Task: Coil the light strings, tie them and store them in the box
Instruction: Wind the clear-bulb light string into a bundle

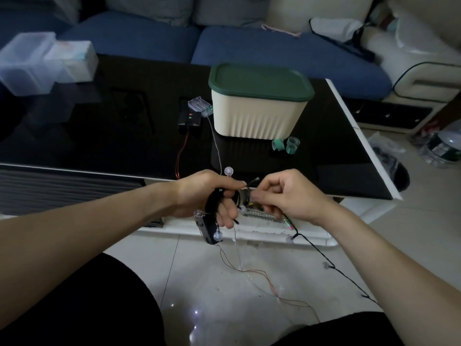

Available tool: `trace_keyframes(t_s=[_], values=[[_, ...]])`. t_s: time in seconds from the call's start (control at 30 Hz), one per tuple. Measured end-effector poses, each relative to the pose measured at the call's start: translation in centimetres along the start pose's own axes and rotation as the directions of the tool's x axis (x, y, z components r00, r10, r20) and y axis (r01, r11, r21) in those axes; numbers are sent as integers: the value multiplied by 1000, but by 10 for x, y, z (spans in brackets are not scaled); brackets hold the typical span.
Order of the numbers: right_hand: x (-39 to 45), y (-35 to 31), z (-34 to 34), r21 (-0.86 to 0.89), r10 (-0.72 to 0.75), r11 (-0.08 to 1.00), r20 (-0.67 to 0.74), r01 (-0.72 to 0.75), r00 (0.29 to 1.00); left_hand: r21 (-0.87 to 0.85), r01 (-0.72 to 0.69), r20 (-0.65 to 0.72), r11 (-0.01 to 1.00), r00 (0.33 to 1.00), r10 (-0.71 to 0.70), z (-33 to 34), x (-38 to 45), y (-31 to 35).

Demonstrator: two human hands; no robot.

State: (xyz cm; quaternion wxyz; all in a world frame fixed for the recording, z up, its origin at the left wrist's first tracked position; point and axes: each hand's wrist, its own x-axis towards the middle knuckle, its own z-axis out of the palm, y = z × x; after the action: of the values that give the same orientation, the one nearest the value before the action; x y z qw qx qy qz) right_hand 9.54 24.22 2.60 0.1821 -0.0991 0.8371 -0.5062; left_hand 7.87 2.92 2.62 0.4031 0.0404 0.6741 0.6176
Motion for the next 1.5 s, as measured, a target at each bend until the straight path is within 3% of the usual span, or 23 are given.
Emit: trace_keyframes(t_s=[0.2,0.3,0.4,0.63,0.87,1.13,1.3,1.4,1.5], values=[[5,-2,16,-13,-23,1000,-30,22,999,-14,-12,24,1000,1000,12,1,0,0],[6,0,16,11,9,1000,-27,-9,1000,-107,-38,-7,994,999,37,-2,1,0],[7,4,14,44,16,999,-54,-14,998,-210,-80,-98,974,993,60,-5,2,5],[5,15,2,-81,131,988,-22,-133,991,-377,-218,-339,900,937,85,-13,7,9],[3,9,2,-174,148,972,-73,-158,986,-394,-287,-460,873,884,83,-2,13,9],[-5,-1,12,-253,112,960,-52,-121,992,-534,-271,-328,801,939,99,5,11,15],[-10,-9,18,-277,73,958,-8,-73,997,-457,-248,-217,855,963,163,15,12,14],[-10,-20,28,-271,-38,962,-27,30,999,-328,-205,-152,922,975,163,20,10,12],[-8,-26,37,-327,-32,945,-13,26,999,-199,-165,-117,966,983,144,19,10,6]])
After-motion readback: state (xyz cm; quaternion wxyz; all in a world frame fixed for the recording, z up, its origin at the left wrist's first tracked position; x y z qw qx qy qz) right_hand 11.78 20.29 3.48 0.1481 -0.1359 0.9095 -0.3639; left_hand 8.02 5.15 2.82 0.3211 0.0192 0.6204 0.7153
